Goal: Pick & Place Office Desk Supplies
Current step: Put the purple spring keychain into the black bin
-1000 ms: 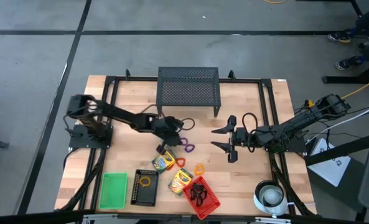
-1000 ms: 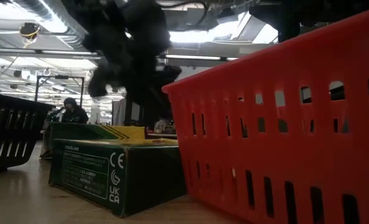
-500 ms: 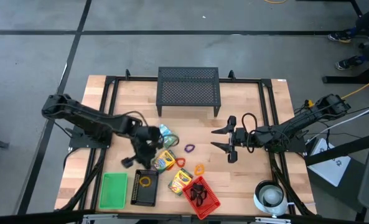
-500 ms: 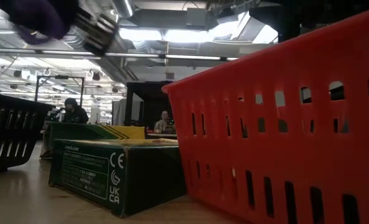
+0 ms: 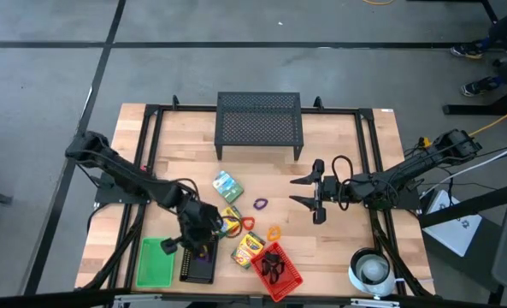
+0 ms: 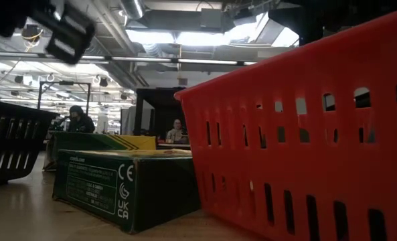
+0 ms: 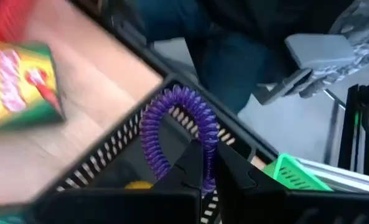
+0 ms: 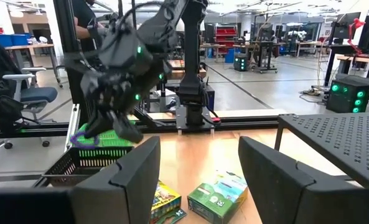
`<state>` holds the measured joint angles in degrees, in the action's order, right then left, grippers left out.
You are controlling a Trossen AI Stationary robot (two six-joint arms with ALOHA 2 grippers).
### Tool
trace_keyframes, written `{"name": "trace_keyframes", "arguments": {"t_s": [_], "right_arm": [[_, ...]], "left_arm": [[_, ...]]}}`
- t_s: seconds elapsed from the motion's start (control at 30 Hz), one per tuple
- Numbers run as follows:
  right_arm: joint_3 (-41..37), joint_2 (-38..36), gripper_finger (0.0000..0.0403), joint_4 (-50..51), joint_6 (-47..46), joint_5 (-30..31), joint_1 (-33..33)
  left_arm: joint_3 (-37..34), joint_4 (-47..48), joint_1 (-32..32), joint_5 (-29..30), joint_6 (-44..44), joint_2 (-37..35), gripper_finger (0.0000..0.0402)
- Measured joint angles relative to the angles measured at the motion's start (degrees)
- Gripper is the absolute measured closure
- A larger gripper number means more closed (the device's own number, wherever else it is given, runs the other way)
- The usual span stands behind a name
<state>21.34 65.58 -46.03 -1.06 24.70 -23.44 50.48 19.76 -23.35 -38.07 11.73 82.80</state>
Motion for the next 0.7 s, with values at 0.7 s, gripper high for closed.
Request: {"name": "trace_keyframes", "arguments": {"t_s": [0.7], "right_arm": [[0.0, 0.0, 0.0184, 0.4, -0.9, -0.2, 0.0]], "left_arm": [[0.0, -0.8, -0.2, -0.6, -6.8, 9.0, 0.0354]]}}
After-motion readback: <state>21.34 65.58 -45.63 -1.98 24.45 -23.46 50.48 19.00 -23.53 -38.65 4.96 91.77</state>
